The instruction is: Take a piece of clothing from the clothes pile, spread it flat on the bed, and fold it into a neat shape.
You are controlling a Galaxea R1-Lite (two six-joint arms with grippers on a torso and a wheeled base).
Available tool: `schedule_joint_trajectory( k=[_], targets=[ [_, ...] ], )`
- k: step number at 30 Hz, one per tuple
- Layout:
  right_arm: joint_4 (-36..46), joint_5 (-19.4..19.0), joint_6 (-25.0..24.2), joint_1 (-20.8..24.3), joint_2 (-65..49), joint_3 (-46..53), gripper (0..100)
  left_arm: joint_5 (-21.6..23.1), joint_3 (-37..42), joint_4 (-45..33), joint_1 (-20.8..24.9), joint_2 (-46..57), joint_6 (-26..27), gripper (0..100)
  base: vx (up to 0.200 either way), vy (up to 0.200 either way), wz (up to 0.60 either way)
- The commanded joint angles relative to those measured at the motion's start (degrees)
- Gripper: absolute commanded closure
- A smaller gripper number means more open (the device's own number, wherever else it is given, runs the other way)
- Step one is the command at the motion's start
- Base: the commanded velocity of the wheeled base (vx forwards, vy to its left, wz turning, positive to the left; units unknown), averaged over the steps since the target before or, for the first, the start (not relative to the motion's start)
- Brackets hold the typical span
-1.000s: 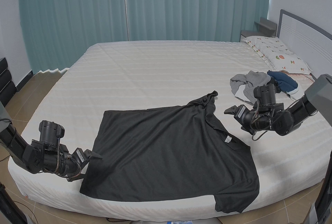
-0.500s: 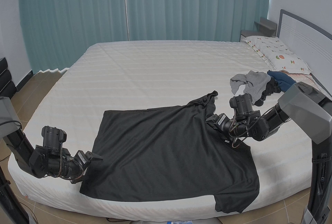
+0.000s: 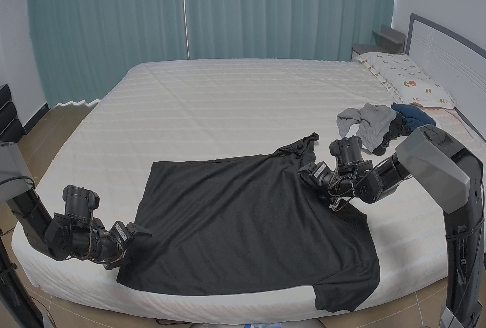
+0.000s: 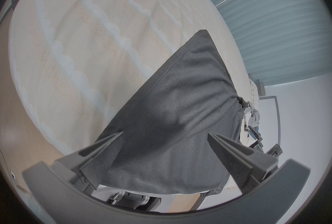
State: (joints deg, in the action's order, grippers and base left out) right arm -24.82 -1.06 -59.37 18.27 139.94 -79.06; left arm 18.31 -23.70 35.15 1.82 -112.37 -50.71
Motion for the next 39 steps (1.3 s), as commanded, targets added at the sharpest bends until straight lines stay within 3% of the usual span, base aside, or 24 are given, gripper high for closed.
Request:
schedule_joint_trajectory(
  k=[1, 12, 39],
  targets=[
    [-0.23, 0.09, -0.31, -1.31, 0.86, -1.8, 100, -0.03, -0.12, 0.01, 0.03, -0.22, 0.0, 0, 0.0, 0.0, 0.0],
    [-0.14, -0.7, -1.8, -6.06, 0.51, -2.15, 100, -0.03, -0.21, 0.01, 0.03, -0.3, 0.0, 0, 0.0, 0.0, 0.0],
    [-2.07, -0.79, -4.53, -10.72, 2.53, -1.45, 100, -0.03, -0.12, 0.01, 0.03, -0.57, 0.0, 0, 0.0, 0.0, 0.0]
  ],
)
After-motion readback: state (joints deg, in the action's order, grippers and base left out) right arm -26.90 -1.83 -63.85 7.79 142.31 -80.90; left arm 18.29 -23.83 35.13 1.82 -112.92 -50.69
